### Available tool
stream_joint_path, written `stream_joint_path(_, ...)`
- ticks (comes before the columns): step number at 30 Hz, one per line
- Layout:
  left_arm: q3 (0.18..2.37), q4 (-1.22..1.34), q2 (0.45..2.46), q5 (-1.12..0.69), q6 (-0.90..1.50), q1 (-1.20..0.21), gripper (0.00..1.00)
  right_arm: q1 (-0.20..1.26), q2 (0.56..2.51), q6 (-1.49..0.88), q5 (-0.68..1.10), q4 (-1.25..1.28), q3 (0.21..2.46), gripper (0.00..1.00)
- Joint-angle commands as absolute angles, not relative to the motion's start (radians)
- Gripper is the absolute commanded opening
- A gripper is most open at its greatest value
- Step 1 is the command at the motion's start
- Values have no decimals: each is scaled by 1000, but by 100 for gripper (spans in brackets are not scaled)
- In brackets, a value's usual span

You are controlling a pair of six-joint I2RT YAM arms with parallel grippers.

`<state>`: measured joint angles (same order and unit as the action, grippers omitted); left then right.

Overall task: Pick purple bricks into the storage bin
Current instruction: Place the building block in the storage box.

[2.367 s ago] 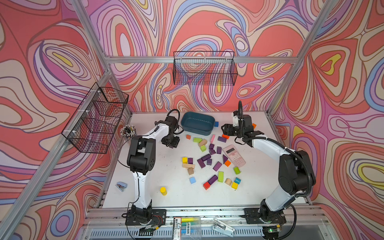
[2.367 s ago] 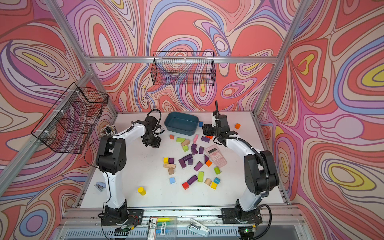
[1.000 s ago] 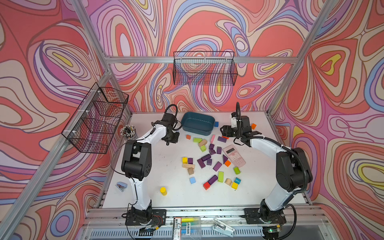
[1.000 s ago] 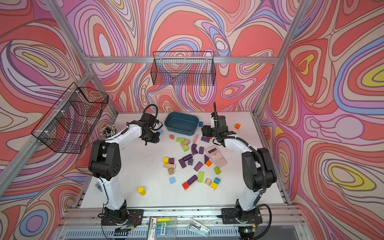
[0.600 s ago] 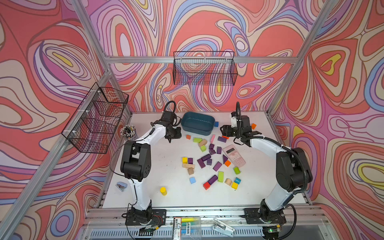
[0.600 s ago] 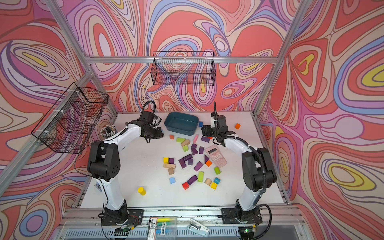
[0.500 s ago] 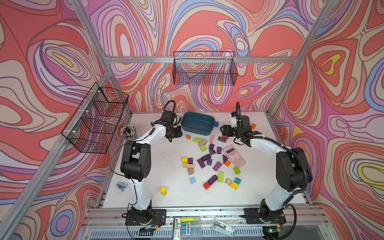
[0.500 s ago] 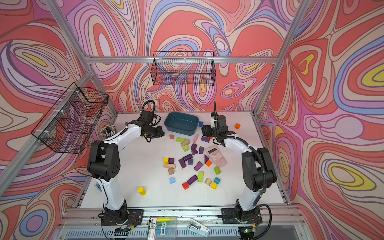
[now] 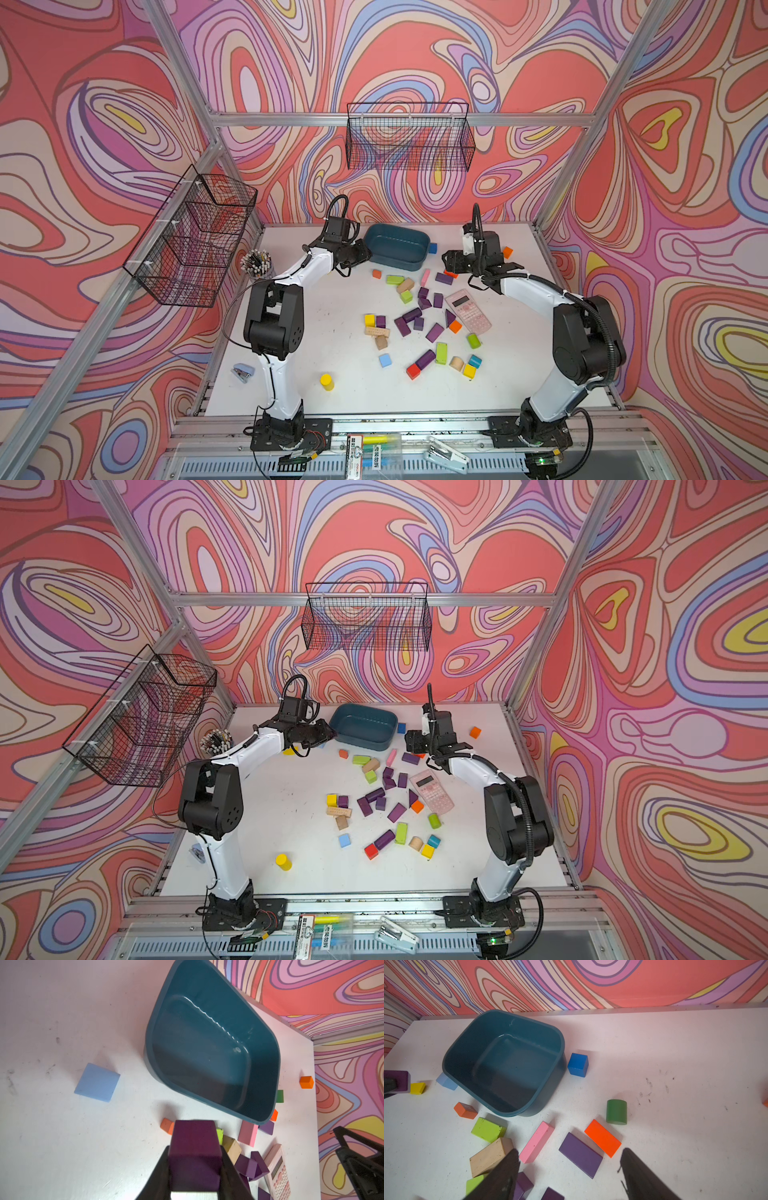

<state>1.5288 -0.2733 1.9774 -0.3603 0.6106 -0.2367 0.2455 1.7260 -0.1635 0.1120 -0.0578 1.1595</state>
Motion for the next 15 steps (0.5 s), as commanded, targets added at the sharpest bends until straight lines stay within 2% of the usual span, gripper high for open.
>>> stream_joint_path(1, 1577, -188, 2028, -385, 682, -242, 22, 249, 1721, -133, 100, -55, 1185, 80)
stream_joint_path(15, 1678, -149, 2142, -392, 697, -242, 23, 250, 1749, -107, 100, -57, 1216, 80)
